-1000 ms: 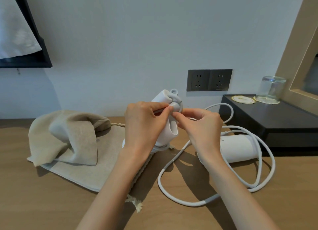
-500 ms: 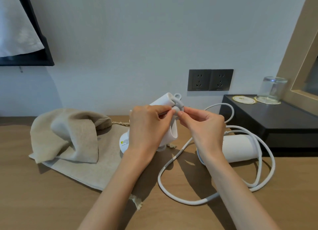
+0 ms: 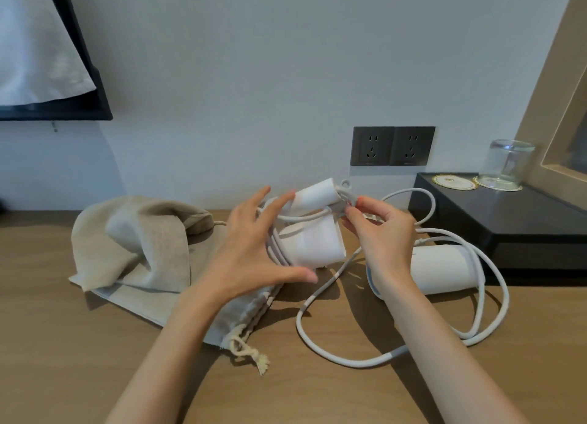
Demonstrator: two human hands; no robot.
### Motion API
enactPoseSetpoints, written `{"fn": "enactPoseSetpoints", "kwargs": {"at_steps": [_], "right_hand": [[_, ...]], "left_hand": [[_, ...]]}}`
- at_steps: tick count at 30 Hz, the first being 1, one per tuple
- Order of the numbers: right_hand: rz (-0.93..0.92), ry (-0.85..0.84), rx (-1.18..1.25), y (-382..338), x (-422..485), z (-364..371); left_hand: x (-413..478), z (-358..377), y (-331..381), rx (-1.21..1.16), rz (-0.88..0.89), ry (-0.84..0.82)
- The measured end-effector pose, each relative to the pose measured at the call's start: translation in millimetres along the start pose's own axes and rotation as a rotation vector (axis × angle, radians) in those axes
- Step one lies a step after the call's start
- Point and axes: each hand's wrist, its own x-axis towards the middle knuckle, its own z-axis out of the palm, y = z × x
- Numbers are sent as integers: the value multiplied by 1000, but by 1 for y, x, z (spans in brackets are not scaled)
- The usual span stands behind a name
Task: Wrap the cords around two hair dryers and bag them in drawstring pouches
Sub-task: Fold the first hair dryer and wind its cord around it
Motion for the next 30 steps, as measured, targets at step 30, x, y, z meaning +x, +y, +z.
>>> {"fn": "enactPoseSetpoints", "kwargs": {"at_steps": [30], "right_hand": [[0,-369,-223,13,1,4]], "left_hand": [[-4,20,-24,101,-39,-103]]}}
